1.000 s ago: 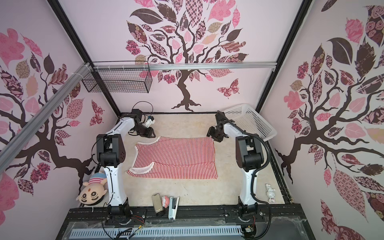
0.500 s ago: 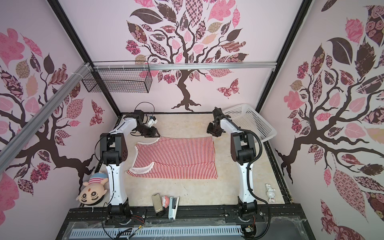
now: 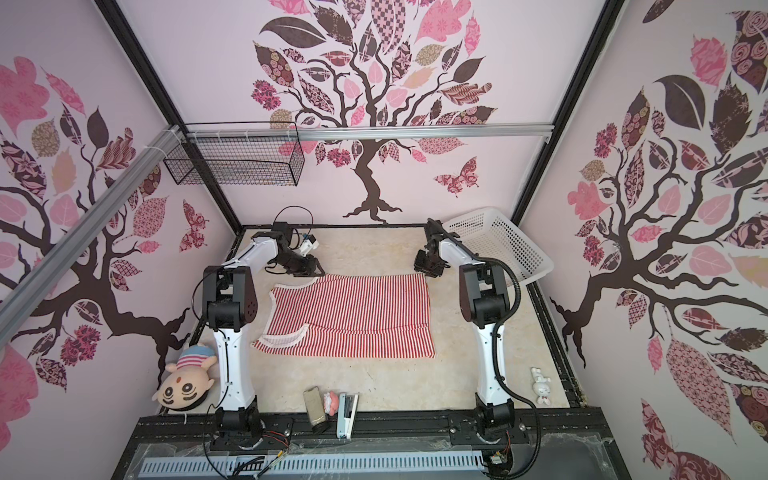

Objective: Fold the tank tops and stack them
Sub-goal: 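Grasp the far edge of the striped top with both grippers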

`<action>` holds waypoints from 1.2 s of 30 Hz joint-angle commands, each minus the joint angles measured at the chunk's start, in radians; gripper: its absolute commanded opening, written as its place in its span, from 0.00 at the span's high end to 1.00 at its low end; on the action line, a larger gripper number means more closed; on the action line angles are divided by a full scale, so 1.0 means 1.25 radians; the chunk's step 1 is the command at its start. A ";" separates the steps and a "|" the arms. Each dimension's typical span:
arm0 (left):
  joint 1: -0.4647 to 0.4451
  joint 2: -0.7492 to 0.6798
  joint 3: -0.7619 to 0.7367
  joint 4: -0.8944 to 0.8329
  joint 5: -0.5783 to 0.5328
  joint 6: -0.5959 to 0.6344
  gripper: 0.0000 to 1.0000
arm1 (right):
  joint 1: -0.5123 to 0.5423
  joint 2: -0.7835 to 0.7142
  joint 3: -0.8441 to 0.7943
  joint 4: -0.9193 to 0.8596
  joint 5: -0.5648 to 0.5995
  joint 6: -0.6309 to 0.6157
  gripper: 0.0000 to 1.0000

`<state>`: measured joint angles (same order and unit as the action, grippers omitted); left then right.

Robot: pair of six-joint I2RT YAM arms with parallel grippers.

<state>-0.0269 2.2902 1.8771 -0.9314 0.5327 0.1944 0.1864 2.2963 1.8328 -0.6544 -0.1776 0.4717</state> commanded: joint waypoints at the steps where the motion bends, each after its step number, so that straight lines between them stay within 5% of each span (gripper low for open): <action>1: -0.003 0.002 -0.007 0.010 0.018 -0.009 0.51 | -0.004 0.029 0.015 -0.025 0.001 -0.007 0.64; 8: -0.006 0.011 0.000 0.011 0.012 -0.014 0.51 | -0.004 0.013 0.004 -0.018 -0.008 -0.007 0.80; 21: -0.020 0.005 -0.013 0.076 -0.094 -0.044 0.51 | -0.004 -0.007 0.002 -0.010 -0.037 -0.008 0.87; 36: -0.020 0.014 -0.007 0.095 -0.094 -0.048 0.57 | -0.004 -0.009 0.000 -0.008 -0.041 -0.008 0.91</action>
<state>-0.0521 2.2955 1.8435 -0.8078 0.4019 0.1322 0.1864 2.3001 1.8317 -0.6498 -0.2249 0.4671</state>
